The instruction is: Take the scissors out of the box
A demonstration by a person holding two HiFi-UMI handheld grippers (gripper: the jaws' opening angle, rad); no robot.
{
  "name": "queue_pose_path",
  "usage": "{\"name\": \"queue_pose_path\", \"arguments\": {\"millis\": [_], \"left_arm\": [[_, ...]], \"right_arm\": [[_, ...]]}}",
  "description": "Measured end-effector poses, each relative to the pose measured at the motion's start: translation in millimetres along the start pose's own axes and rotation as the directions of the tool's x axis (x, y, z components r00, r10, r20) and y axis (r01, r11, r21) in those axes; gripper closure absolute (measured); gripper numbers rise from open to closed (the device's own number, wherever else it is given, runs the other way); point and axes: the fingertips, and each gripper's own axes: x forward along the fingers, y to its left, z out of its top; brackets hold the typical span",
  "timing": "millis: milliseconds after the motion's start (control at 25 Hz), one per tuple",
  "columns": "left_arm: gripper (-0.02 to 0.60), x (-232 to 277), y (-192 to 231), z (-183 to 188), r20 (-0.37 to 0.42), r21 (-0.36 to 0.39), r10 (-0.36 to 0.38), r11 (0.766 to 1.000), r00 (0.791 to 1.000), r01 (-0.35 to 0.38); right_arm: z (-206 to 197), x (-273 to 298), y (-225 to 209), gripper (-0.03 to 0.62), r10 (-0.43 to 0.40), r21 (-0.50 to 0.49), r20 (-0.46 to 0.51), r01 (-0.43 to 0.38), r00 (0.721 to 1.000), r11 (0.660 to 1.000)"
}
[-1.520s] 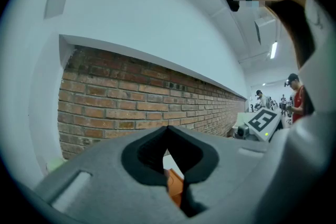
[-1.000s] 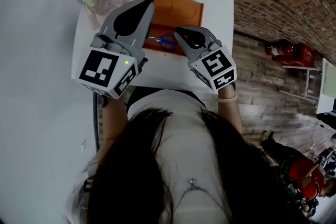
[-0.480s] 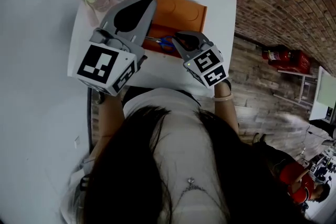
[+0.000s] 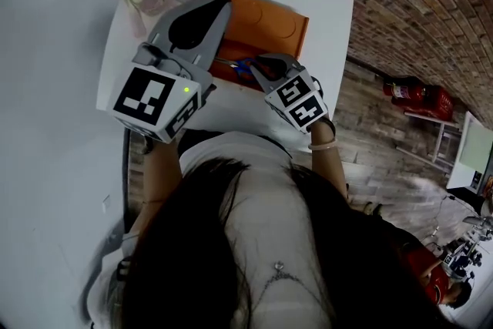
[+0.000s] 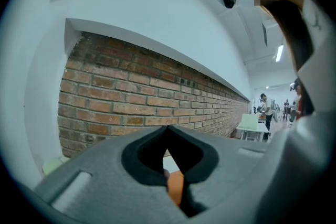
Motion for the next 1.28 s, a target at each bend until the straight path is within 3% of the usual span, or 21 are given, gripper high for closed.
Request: {"name": "queue_pose_path", "arguments": {"millis": [600,1280], "left_arm": [[0.581,2,19,-16,-0.036,-0.039,0.061,0.997,0.997,-0.063],[0.581,1,35,-37,-0.086,-0.079,0.121,0.989,0.989,-0.128]], "right_arm": [[-26,32,5,0.513,0.087,-0.053,-0.128,-0.094,0.988,0.994],[-54,60,7,0.494,0.15,-0.091,-0.258,-0.179,0.954,0.98]]}}
